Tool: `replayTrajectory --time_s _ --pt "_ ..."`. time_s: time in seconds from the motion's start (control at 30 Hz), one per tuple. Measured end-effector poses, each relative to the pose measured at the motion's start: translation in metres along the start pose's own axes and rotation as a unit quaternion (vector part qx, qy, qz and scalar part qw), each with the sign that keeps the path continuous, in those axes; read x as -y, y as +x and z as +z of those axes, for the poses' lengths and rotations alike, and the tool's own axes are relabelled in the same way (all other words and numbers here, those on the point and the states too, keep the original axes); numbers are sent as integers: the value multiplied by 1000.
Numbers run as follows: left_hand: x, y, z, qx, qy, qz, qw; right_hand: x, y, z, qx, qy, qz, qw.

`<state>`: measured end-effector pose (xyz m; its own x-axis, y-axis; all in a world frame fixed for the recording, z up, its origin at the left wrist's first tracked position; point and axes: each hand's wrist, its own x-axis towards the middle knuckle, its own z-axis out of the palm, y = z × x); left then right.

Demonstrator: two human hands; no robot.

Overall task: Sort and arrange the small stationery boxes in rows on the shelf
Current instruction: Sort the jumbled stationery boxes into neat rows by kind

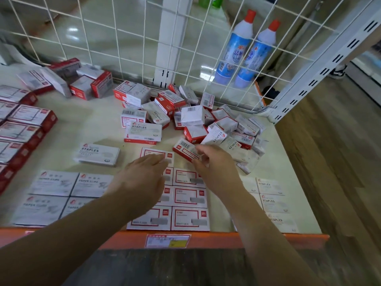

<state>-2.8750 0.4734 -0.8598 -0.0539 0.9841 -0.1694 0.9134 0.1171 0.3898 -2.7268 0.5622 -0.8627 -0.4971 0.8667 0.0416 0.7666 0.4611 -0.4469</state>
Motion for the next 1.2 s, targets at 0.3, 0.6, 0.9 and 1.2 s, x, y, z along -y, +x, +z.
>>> replayTrajectory --time_s 0.3,0.6,0.9,1.2 --pt "0 10 -3 1 -4 10 1000 -12 20 3 22 -41 39 998" --pt "4 13 -1 -3 -24 11 1000 -8 28 1 63 -92 35 993" --pt "9 10 -4 -41 -67 -17 997 -2 23 -11 73 -55 50 995" --pt "19 0 -19 -92 -81 22 992 14 1 -24 118 -25 -37 992"
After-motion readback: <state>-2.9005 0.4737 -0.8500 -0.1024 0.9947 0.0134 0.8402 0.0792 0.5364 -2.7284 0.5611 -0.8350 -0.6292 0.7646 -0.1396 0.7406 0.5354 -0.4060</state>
